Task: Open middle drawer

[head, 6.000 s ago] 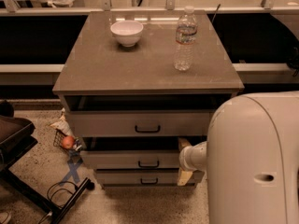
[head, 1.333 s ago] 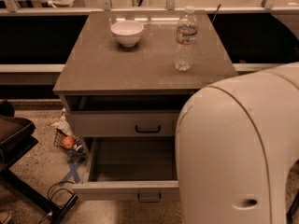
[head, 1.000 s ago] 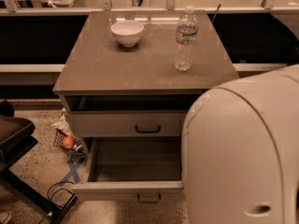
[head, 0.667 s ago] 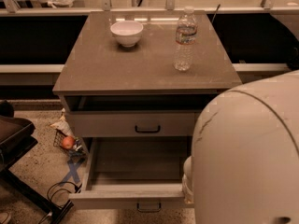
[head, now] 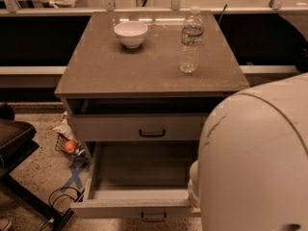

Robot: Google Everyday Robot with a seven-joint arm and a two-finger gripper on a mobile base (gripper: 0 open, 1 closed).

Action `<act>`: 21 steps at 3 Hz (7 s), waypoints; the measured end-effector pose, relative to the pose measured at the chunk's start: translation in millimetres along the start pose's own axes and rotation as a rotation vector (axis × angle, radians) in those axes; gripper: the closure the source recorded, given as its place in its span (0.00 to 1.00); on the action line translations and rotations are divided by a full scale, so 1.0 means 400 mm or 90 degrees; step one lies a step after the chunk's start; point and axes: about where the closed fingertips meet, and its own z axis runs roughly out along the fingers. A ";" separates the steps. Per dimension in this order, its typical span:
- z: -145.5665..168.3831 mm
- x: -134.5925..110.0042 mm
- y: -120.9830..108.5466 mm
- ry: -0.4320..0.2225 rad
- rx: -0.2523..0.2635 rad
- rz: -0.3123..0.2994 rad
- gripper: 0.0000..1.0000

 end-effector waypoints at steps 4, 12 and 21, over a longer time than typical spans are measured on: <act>-0.005 0.003 -0.002 0.002 0.000 0.002 0.00; 0.004 0.101 -0.162 -0.111 0.100 0.038 1.00; 0.061 0.019 0.079 -0.100 0.029 0.009 0.00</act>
Offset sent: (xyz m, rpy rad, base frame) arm -0.0004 -0.0002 -0.0001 -0.0002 0.0005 -0.0001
